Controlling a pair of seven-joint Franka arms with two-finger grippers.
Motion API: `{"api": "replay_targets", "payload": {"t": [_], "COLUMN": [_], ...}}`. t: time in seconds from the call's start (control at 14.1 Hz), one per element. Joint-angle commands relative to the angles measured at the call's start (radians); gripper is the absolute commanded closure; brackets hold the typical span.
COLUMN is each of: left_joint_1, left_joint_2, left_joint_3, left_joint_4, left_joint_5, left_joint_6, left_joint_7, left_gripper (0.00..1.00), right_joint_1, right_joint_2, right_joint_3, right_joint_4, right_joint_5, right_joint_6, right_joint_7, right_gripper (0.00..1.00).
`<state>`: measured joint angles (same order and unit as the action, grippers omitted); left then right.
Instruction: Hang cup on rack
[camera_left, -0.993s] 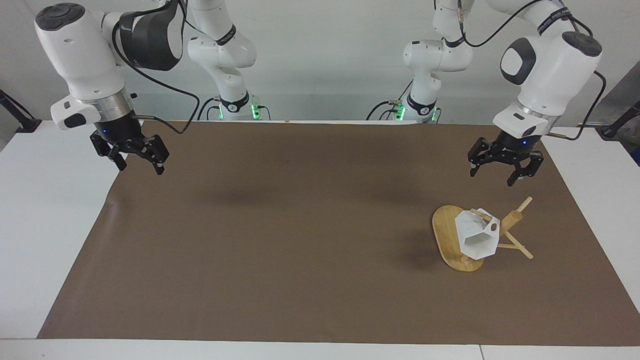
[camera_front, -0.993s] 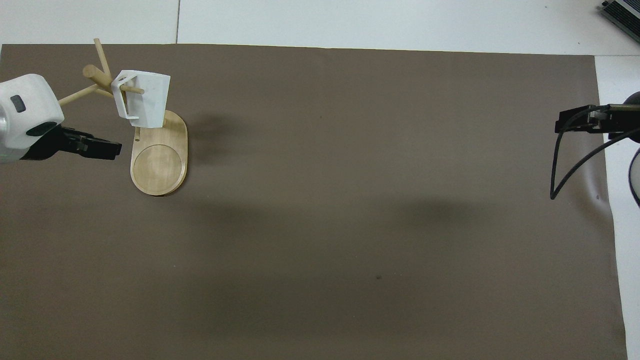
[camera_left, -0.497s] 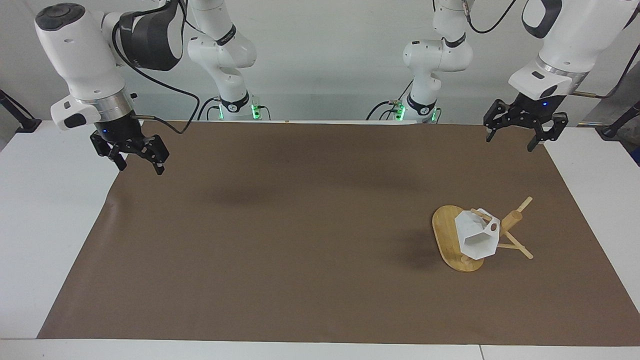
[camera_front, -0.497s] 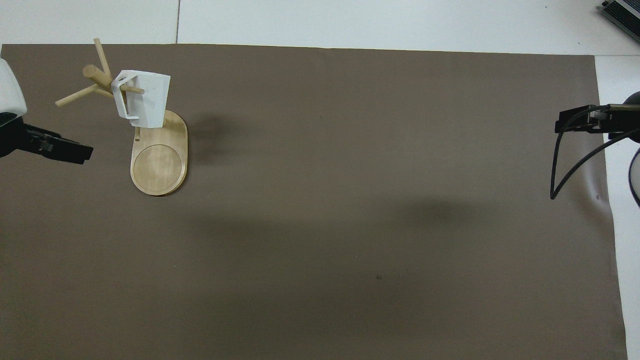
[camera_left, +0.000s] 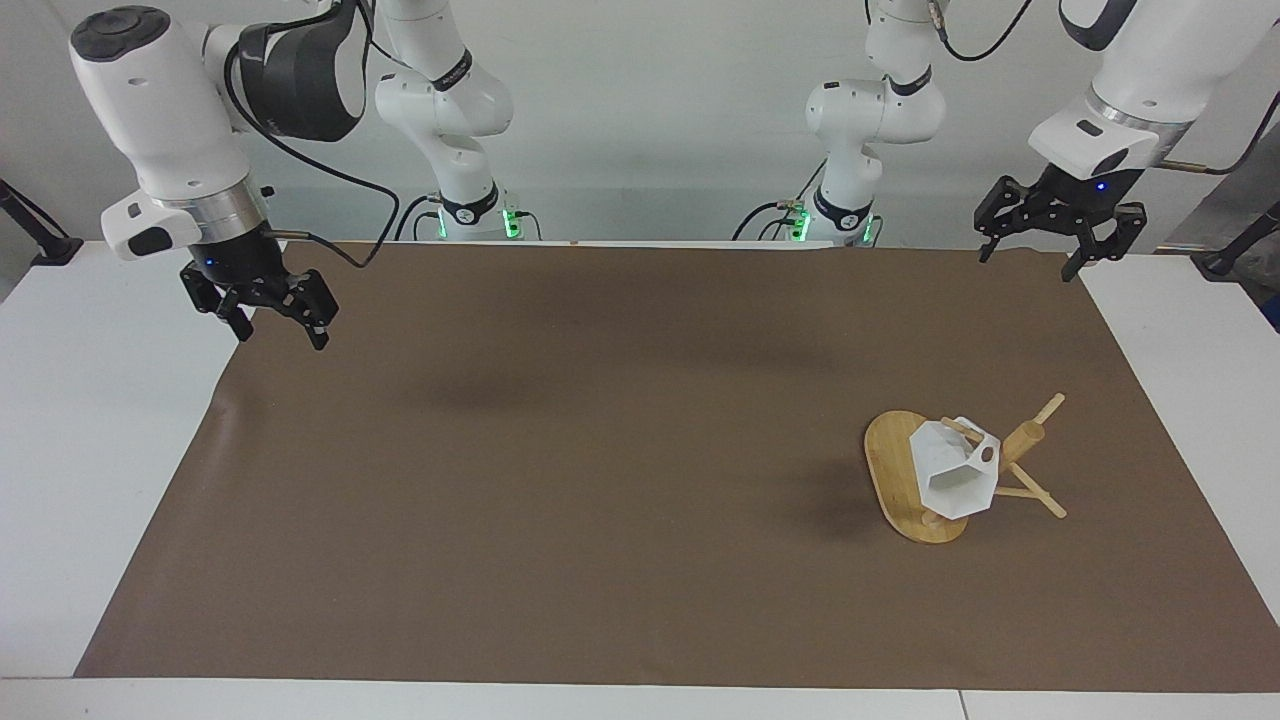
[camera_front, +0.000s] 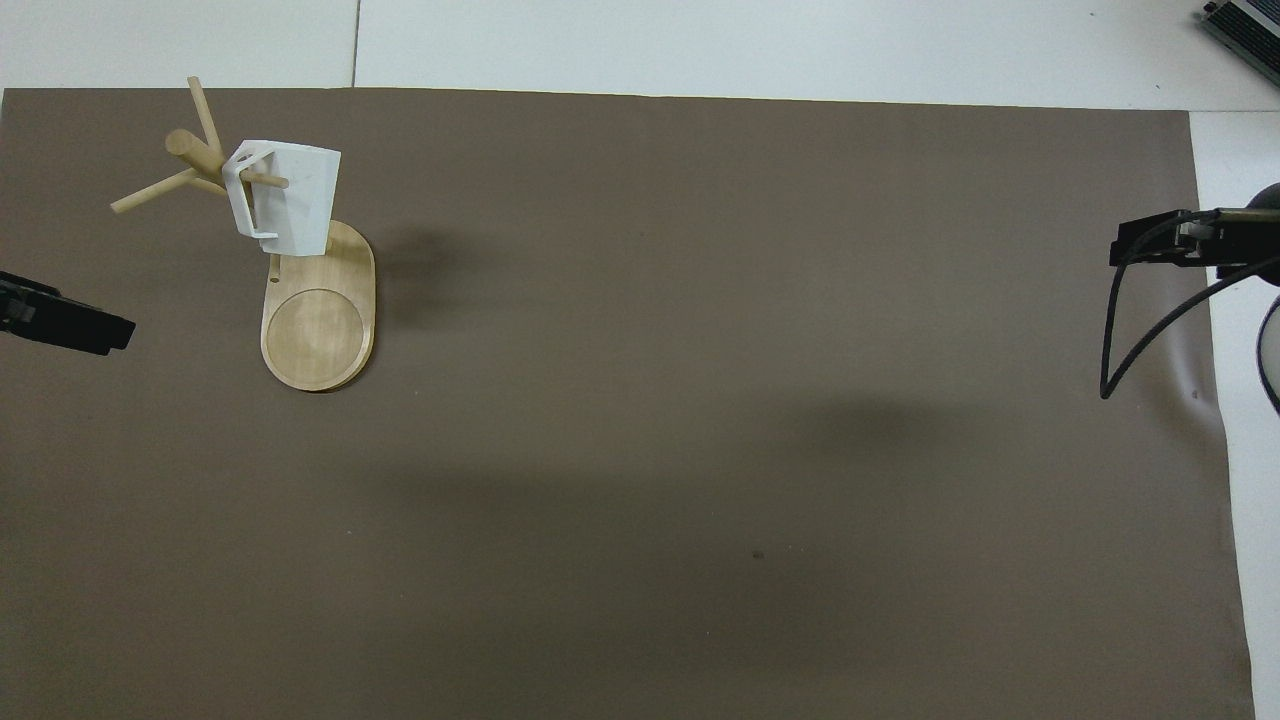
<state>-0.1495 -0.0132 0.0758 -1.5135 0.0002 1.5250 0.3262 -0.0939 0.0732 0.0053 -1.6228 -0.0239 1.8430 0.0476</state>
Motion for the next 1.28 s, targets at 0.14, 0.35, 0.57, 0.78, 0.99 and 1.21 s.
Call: {"api": "replay_targets", "payload": {"t": [0.14,0.35,0.57,0.78,0.99,1.21], "left_joint_1": [0.005,0.007,0.007,0.005,-0.004,0.001], "left_joint_2": [-0.001,-0.001,-0.001,-0.001,0.001,0.002], "left_joint_3": [0.005,0.007,0.007,0.007,0.007,0.007], "left_joint_4": [-0.004,0.001,0.001,0.006,0.012,0.012], "left_joint_5": [0.012,0.014,0.017,0.018,0.020,0.014], "left_joint_6": [-0.008,0.001,0.003,0.003,0.001,-0.014], "left_joint_7": [-0.002,0.004,0.004,-0.001,-0.007,-0.024], "left_gripper": [0.00,0.00,0.00,0.00,0.00,0.00], "right_joint_1": [-0.001,-0.001,-0.001,-0.001,-0.001,-0.001], "right_joint_2": [-0.016,-0.016,-0.016,-0.016,-0.016,-0.016], "right_joint_3": [0.002,0.004,0.002,0.004,0.004,0.002], "right_joint_4": [-0.015,-0.015,-0.015,-0.015,-0.015,-0.015], "right_joint_5": [-0.002,-0.002,-0.002,-0.002,-0.002,-0.002], "right_joint_6": [-0.013,-0.013,-0.013,-0.013,-0.013,-0.013], "right_joint_7": [0.011,0.011,0.011,0.011,0.011,0.011], "right_gripper": [0.00,0.00,0.00,0.00,0.00,0.00]}}
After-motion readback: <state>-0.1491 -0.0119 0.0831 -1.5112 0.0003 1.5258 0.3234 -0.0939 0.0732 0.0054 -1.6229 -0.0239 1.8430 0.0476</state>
